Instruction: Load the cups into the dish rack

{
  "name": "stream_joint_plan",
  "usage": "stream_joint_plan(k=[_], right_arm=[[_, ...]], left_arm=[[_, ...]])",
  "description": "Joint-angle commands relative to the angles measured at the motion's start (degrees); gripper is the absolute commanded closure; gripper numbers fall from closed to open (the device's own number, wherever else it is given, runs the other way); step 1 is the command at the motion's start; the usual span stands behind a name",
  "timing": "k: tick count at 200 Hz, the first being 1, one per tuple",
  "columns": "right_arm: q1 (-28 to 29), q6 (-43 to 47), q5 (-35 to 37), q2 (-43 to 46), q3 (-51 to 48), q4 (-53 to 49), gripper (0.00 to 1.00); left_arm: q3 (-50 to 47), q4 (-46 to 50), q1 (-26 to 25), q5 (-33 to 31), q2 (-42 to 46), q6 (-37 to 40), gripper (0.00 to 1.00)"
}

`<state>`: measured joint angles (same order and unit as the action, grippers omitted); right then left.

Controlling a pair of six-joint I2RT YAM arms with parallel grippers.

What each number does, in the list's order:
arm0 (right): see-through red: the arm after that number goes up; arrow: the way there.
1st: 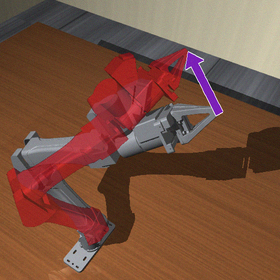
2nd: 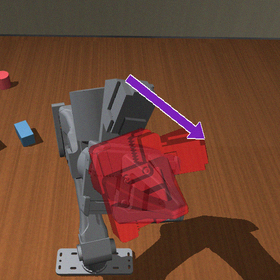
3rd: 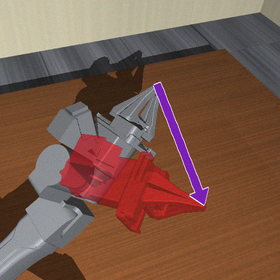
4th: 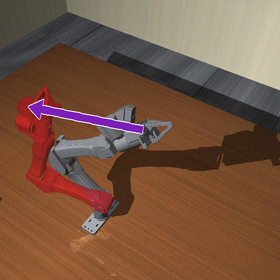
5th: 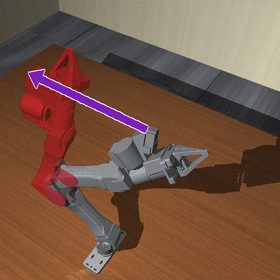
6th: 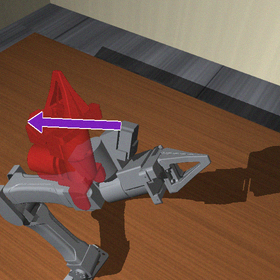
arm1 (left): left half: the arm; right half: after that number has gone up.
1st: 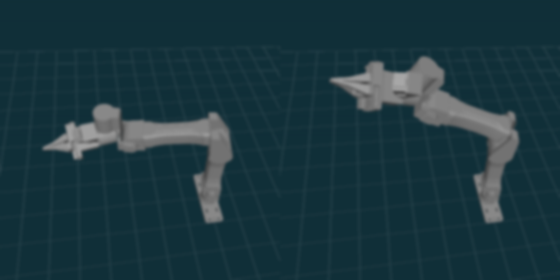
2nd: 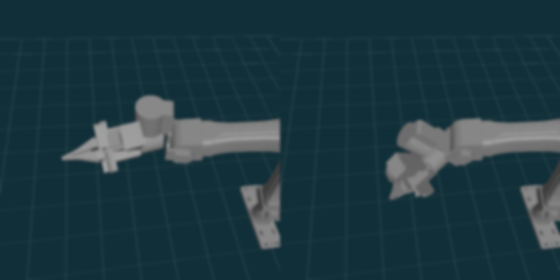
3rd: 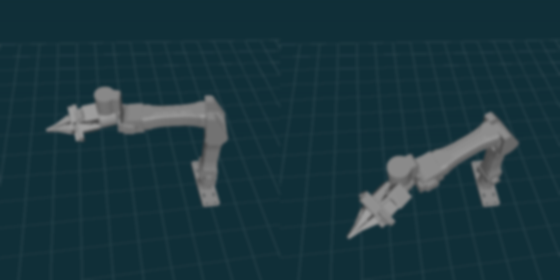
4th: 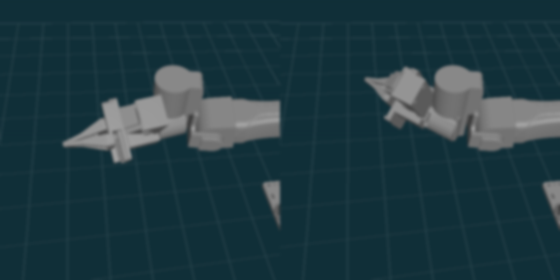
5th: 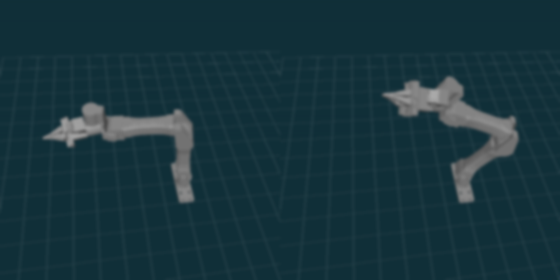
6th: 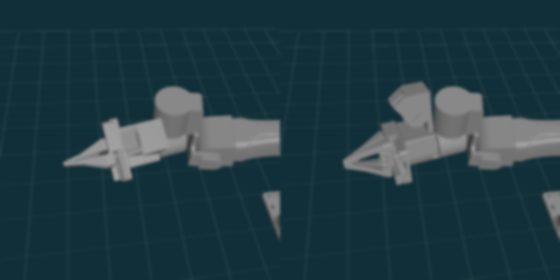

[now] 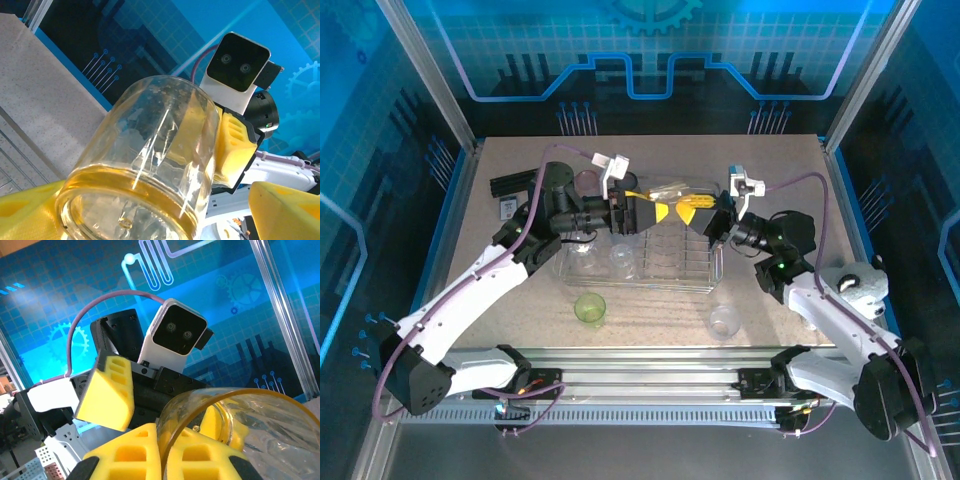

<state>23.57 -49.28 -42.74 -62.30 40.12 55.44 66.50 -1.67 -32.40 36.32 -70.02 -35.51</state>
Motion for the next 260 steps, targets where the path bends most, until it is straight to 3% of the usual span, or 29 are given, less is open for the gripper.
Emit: stream_joint_plan(k=[1,59,88,133,154,206,236,260], right_arm=[[-0.4,-2.1,-0.7,-1.1,2.4,3.0,1.00],[1.0,-1.7,-0.9,-3.0,4.5,-2.6,1.00],[1.6,0.8,-0.8,-3.0,6.2,-9.4,1.00],[1.8,12.1,2.3,-1.1,10.8,-31.6,0.65],[1.6,16.9,5.5,0.7,12.7,-39.1,0.56],[1.1,26.3,20.4,5.5,14.4,-57.2,0.49],[0.4,26.2,36.3,5.5,16.3,-69.8,0.51],[-0.5,27.0,45.9,1.4,21.0,-82.8,0.53]], left_arm=[[0.0,-4.3,0.1,3.0,-0.3,-1.7,0.19],[0.0,-6.5,0.0,4.7,-1.8,-2.6,0.42],[0.1,-5.5,-0.1,4.3,-1.9,-1.8,0.61],[0.2,0.1,-0.2,-1.0,-0.5,1.7,0.78],[0.0,4.6,-0.2,-6.8,0.7,4.0,0.81],[-2.2,10.8,-0.1,-20.0,4.8,5.7,0.85],[-1.3,18.3,-0.1,-29.0,6.2,6.5,0.85],[0.0,23.8,-0.1,-31.9,6.4,7.4,0.86]])
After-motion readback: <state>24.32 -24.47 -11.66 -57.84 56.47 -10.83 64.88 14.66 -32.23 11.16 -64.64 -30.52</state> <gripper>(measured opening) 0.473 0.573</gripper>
